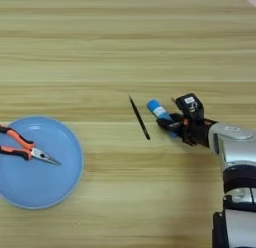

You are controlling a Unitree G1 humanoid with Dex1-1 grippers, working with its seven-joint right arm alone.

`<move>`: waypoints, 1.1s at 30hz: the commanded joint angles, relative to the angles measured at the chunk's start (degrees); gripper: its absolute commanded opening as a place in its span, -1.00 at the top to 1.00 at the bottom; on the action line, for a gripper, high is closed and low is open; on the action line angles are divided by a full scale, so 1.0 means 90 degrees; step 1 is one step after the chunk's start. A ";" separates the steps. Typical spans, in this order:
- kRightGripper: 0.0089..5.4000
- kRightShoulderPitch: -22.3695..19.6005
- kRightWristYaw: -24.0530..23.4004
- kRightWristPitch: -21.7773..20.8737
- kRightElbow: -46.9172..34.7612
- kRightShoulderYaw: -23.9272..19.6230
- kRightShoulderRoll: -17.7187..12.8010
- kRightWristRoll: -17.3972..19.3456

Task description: Move the objects on the table

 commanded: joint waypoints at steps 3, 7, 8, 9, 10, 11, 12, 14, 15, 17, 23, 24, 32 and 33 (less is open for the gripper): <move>0.48 -0.0472 -0.0173 -0.0150 -0.0262 -0.0068 -0.0197 0.0029; 0.48 -0.0525 -0.0199 -0.0183 -0.0254 -0.0105 -0.0215 0.0038; 0.48 -0.0536 -0.0199 -0.0183 -0.0304 -0.0121 -0.0226 0.0050; 0.48 -0.0537 -0.0183 -0.0150 -0.0416 -0.0145 -0.0235 0.0082; 0.48 -0.0533 -0.0167 -0.0115 -0.0536 -0.0165 -0.0245 0.0112; 0.48 -0.0522 -0.0154 -0.0068 -0.0695 -0.0185 -0.0257 0.0142; 0.48 -0.0507 -0.0141 -0.0022 -0.0845 -0.0202 -0.0266 0.0168; 0.48 -0.0450 -0.0119 0.0094 -0.1226 -0.0232 -0.0284 0.0206; 0.48 -0.0416 -0.0111 0.0164 -0.1446 -0.0250 -0.0291 0.0228; 0.48 -0.0346 -0.0110 0.0315 -0.1852 -0.0281 -0.0307 0.0276; 0.48 -0.0121 -0.0097 0.0827 -0.3186 -0.0333 -0.0282 0.0432; 0.48 -0.0078 -0.0088 0.0898 -0.3390 -0.0321 -0.0275 0.0452; 0.48 0.0180 -0.0031 0.1539 -0.5037 -0.0139 -0.0203 0.0618; 0.48 0.0203 -0.0015 0.1622 -0.5264 -0.0089 -0.0193 0.0647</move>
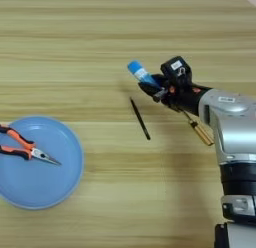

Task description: Move the objects on the table

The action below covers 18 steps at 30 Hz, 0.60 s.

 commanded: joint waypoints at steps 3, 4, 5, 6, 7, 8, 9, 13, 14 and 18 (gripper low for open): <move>0.48 -0.0284 -0.0015 0.0336 -0.1453 0.0127 -0.0179 0.0196; 0.48 -0.0284 -0.0001 0.0399 -0.1590 0.0185 -0.0158 0.0216; 0.48 -0.0283 0.0008 0.0458 -0.1707 0.0241 -0.0140 0.0238; 0.48 -0.0288 0.0013 0.0518 -0.1819 0.0311 -0.0119 0.0255; 0.48 -0.0293 0.0020 0.0563 -0.1912 0.0380 -0.0098 0.0268; 0.48 -0.0302 0.0032 0.0616 -0.2031 0.0473 -0.0063 0.0282; 0.48 -0.0312 0.0043 0.0659 -0.2129 0.0556 -0.0031 0.0295; 0.48 -0.0306 0.0076 0.0846 -0.2471 0.0833 0.0084 0.0366; 0.48 -0.0293 0.0097 0.0914 -0.2577 0.0912 0.0126 0.0402; 0.48 -0.0286 0.0183 0.1293 -0.2985 0.1184 0.0330 0.0655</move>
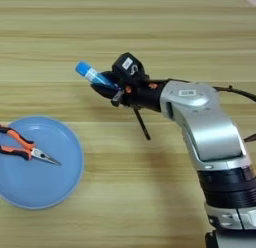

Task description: Move the objects on the table

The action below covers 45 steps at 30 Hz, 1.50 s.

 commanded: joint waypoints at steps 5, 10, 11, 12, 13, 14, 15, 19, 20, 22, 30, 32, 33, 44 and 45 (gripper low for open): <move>0.48 -0.0341 -0.0019 0.0511 -0.1022 0.0371 0.0213 0.0500; 0.48 -0.0304 0.0028 0.0793 -0.1328 0.0621 0.0305 0.0659; 0.48 -0.0297 0.0040 0.0843 -0.1384 0.0667 0.0318 0.0696; 0.48 -0.0288 0.0053 0.0892 -0.1442 0.0724 0.0330 0.0734; 0.48 -0.0271 0.0059 0.0933 -0.1496 0.0824 0.0349 0.0750; 0.48 -0.0249 0.0060 0.0985 -0.1528 0.0933 0.0376 0.0770; 0.48 -0.0207 0.0065 0.1020 -0.1535 0.1065 0.0401 0.0775; 0.48 -0.0043 0.0093 0.1141 -0.1452 0.1449 0.0467 0.0804; 0.48 -0.0006 0.0120 0.1146 -0.1415 0.1553 0.0466 0.0796; 0.48 0.0025 0.0189 0.1139 -0.1254 0.1764 0.0485 0.0752; 0.48 -0.0038 0.0518 0.0964 -0.0668 0.2328 0.0516 0.0610; 0.48 -0.0058 0.0607 0.0897 -0.0553 0.2431 0.0548 0.0575; 0.48 -0.0067 0.0656 0.0864 -0.0501 0.2479 0.0557 0.0566; 0.48 -0.0152 0.0954 0.0661 0.0162 0.2849 0.0725 0.0384; 0.48 -0.0155 0.0955 0.0641 0.0222 0.2873 0.0737 0.0359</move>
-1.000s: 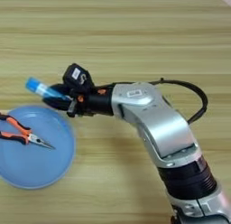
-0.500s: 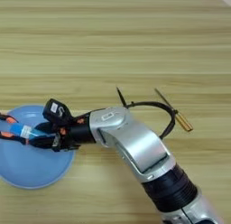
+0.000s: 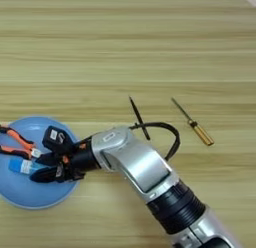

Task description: Move the objects on the table

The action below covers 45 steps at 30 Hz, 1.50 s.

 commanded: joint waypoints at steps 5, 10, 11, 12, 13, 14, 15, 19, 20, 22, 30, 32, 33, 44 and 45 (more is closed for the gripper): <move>0.48 -0.0427 0.0037 -0.0342 0.0124 -0.0067 0.0063 -0.0177; 0.19 -0.0483 0.0068 -0.0243 0.0030 -0.0158 0.0060 -0.0139; 0.12 -0.0495 0.0064 -0.0231 0.0006 -0.0182 0.0062 -0.0131; 0.10 -0.0503 0.0061 -0.0205 -0.0044 -0.0219 0.0058 -0.0110; 0.03 -0.0509 0.0057 -0.0179 -0.0106 -0.0263 0.0049 -0.0085; 0.01 -0.0522 0.0040 -0.0144 -0.0177 -0.0324 0.0049 -0.0050; -0.04 -0.0538 0.0025 -0.0110 -0.0256 -0.0397 0.0044 -0.0013; -0.21 -0.0591 -0.0040 0.0018 -0.0555 -0.0730 0.0041 0.0127; -0.24 -0.0614 -0.0067 0.0051 -0.0622 -0.0841 0.0034 0.0172; -0.35 -0.0663 -0.0098 0.0110 -0.0736 -0.1126 -0.0026 0.0277; -0.63 -0.0798 -0.0229 0.0004 -0.0538 -0.2220 -0.0405 0.0402; -0.74 -0.0810 -0.0291 -0.0070 -0.0414 -0.2446 -0.0500 0.0380; -0.80 -0.0813 -0.0320 -0.0124 -0.0331 -0.2601 -0.0575 0.0367; -0.99 -0.0683 -0.0684 -0.0444 0.0112 -0.3762 -0.1032 0.0346; -0.99 -0.0658 -0.0733 -0.0479 0.0192 -0.3857 -0.1082 0.0309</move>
